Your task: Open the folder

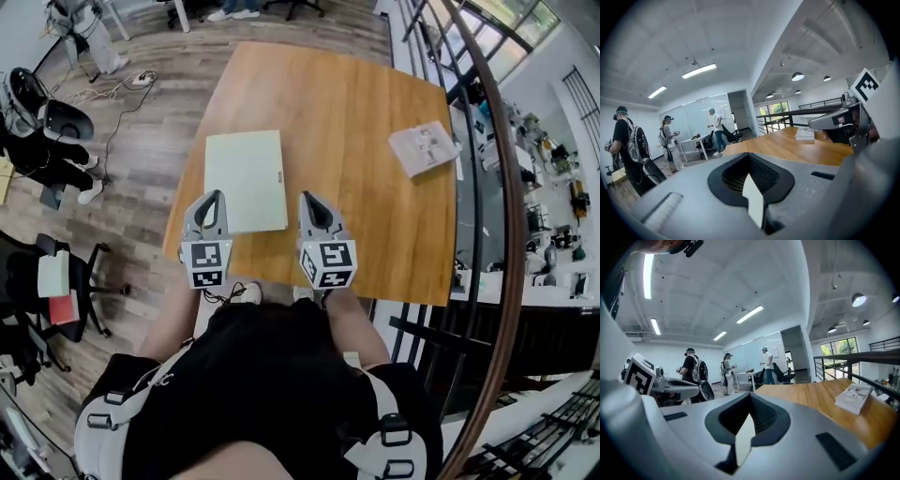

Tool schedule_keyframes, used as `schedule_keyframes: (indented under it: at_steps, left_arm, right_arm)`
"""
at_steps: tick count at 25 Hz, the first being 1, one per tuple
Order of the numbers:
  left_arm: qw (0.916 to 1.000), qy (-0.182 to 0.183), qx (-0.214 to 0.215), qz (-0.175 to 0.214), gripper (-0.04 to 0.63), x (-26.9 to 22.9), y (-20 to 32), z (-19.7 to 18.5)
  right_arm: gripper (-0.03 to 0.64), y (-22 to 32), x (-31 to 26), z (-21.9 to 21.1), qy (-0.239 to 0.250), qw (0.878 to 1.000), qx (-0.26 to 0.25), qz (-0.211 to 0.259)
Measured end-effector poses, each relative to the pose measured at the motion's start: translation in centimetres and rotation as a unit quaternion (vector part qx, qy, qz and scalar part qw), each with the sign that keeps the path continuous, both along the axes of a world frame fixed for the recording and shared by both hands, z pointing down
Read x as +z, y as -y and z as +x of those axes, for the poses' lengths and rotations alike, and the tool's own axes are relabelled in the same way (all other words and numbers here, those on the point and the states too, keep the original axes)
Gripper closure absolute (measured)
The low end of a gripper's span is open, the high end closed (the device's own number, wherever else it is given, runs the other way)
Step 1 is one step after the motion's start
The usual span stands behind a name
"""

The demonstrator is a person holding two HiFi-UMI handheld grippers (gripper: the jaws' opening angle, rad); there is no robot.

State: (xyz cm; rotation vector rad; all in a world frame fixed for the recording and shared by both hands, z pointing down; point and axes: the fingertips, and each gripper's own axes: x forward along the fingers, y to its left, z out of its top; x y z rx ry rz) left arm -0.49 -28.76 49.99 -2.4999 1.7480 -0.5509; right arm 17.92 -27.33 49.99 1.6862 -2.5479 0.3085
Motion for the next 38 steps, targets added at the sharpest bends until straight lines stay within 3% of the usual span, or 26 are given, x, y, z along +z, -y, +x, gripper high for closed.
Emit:
schedule_keyframes:
  at_steps: [4, 8, 12, 16, 18, 22, 24, 29, 33, 35, 38]
  left_arm:
    - [0.9992, 0.037, 0.0, -0.015, 0.595, 1.8, -0.5, 1.3]
    - [0.9963, 0.077, 0.025, -0.029, 0.583, 4.4, -1.4, 2.7]
    - [0.9872, 0.124, 0.079, -0.061, 0.458, 7.6, -2.0, 4.9]
    - [0.9635, 0.199, 0.149, -0.098, 0.378, 12.2, -3.4, 6.5]
    - [0.9475, 0.232, 0.186, -0.117, 0.361, 14.1, -4.3, 7.3]
    - [0.9077, 0.303, 0.25, -0.149, 0.319, 18.3, -5.6, 8.7]
    - [0.8975, 0.323, 0.253, -0.161, 0.318, 20.0, -5.5, 8.5]
    - [0.8904, 0.344, 0.236, -0.183, 0.319, 21.5, -4.5, 7.5]
    - [0.8782, 0.355, 0.242, -0.21, 0.335, 23.0, -5.0, 6.8]
    - [0.8809, 0.347, 0.24, -0.215, 0.426, 23.2, -4.8, 6.6]
    - [0.8859, 0.318, 0.246, -0.232, 0.437, 23.1, -4.8, 6.4]
  right_arm:
    - [0.612, 1.0, 3.6, 0.3, 0.018, 0.999, -0.026, -0.043]
    - [0.609, 1.5, 8.3, -0.2, 0.067, 0.989, -0.059, -0.121]
    - [0.592, 2.0, 12.3, -0.2, 0.106, 0.973, -0.073, -0.193]
    - [0.543, 1.5, 16.2, -1.3, 0.156, 0.948, -0.099, -0.26]
    - [0.543, 1.0, 17.6, -2.1, 0.192, 0.931, -0.114, -0.29]
    - [0.543, 1.0, 19.9, -3.2, 0.245, 0.9, -0.121, -0.34]
    - [0.541, 0.8, 21.2, -3.7, 0.248, 0.891, -0.122, -0.359]
    - [0.541, 0.2, 22.5, -4.5, 0.258, 0.877, -0.128, -0.386]
    - [0.541, 0.0, 22.9, -4.8, 0.268, 0.868, -0.134, -0.397]
    - [0.538, -0.1, 23.2, -4.9, 0.261, 0.866, -0.137, -0.404]
    - [0.523, -0.1, 23.5, -5.1, 0.243, 0.867, -0.137, -0.413]
